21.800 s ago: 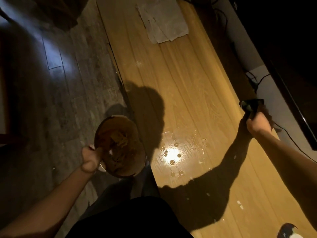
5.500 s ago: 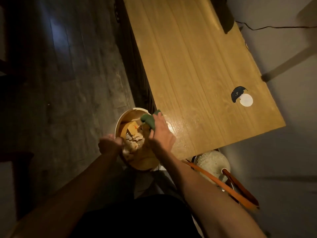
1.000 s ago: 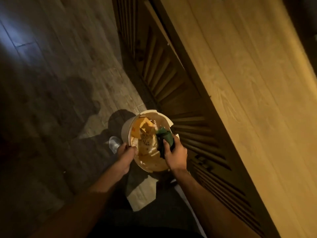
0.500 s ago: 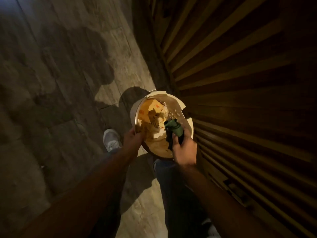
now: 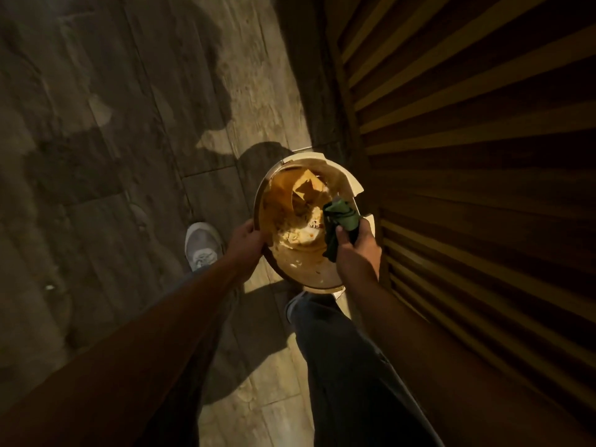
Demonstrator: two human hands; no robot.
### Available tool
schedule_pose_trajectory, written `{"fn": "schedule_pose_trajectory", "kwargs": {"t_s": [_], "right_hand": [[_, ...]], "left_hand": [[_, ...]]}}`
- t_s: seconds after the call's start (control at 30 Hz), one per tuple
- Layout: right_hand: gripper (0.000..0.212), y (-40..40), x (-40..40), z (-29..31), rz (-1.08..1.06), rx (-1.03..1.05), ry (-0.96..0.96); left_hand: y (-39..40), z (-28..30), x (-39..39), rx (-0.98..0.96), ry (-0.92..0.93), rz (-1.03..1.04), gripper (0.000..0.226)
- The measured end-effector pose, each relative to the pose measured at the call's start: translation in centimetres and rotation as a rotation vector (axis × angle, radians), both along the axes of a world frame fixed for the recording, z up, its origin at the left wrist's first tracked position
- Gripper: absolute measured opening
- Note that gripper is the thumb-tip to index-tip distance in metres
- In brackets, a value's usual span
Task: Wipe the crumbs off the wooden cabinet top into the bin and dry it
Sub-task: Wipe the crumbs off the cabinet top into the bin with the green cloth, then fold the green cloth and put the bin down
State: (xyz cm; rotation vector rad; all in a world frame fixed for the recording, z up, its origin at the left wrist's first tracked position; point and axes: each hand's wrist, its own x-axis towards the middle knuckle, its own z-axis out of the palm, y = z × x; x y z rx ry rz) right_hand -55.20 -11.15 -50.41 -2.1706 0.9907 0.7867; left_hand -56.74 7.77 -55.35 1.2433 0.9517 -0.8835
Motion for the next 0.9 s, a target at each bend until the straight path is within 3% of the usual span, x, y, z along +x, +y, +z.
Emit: {"fn": "schedule_pose_trajectory", "kwargs": {"t_s": [0.33,0.47,0.5,0.6,0.73,0.8,0.9], "right_hand": [[0.035,0.9,-0.9,2.3,-0.038,0.075,-0.032],[0.037,1.4,-0.5,6.6,-0.049,0.112,-0.056],[0.036,1.5,-0.4,7.9,-0.057,0.134,-0.075],[0.036,1.8,-0.3,12.5,-0.094,0.222,-0.137],[0.039,2.6,0.3,19.2,-0.121,0.330,-0.137],[0.038,3.1,0.7,22.8,-0.132,0.374,-0.157],[0.037,3.8,1.0,28.5,-0.131,0.411,-0.220]], "left_hand": [[-0.4,1.8,0.5,0.130,0.041,-0.098,0.014],[0.6,5.8,0.4,0.346,0.022,-0.215,0.076],[0.6,7.4,0.5,0.398,0.001,-0.225,0.082],[0.5,12.2,1.2,0.464,-0.122,-0.190,0.052],[0.3,19.7,2.6,0.341,-0.172,-0.065,0.011],[0.4,23.0,3.6,0.271,-0.109,-0.024,0.009],[0.7,27.7,4.8,0.144,0.003,-0.025,0.023]]}}
